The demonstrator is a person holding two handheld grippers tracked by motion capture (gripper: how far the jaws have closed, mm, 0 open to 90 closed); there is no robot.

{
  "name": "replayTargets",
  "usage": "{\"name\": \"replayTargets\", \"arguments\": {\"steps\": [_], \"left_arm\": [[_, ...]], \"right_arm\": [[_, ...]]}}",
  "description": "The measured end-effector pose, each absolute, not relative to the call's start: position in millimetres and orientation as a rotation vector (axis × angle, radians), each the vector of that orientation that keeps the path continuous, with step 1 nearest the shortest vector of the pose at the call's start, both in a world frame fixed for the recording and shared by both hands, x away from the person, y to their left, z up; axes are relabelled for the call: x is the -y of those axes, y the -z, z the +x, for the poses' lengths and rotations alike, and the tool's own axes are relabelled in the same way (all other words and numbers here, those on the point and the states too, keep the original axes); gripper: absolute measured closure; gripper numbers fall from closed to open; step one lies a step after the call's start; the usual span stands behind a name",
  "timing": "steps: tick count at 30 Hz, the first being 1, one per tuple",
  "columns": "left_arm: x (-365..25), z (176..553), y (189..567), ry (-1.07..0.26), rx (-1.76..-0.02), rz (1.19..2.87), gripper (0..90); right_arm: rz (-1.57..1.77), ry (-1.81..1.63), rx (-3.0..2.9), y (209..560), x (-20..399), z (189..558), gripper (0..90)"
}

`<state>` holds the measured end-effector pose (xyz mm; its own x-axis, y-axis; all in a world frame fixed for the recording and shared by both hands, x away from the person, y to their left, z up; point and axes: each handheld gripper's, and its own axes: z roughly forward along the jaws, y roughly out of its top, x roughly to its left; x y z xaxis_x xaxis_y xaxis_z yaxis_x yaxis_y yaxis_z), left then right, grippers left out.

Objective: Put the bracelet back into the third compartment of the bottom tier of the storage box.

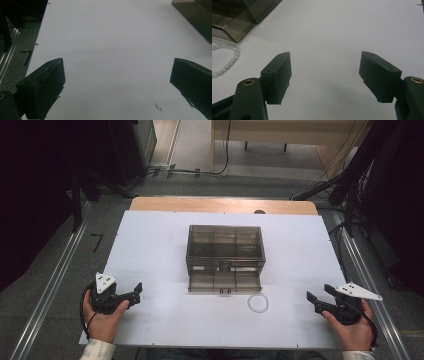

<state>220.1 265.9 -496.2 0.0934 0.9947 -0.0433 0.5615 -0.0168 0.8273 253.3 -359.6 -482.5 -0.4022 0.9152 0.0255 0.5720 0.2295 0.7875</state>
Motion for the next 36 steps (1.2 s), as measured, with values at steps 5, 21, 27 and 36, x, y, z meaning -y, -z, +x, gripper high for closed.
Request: {"name": "replayTargets", "arguments": {"steps": [5,21,27,36], "left_arm": [[-266,221,497,-0.776,-1.554,1.664,0.0],[-268,219,496,-0.792,-1.569,1.65,0.0],[-268,220,496,-0.791,-1.568,1.65,0.0],[-267,220,497,-0.791,-1.568,1.654,0.0]], "right_arm": [[1.364,-1.024,-2.059,482,359,253,23.0],[1.351,-1.024,-2.067,482,356,253,22.2],[1.337,-1.027,-2.074,482,353,253,22.2],[1.304,-1.02,-2.107,482,342,252,22.2]]}}
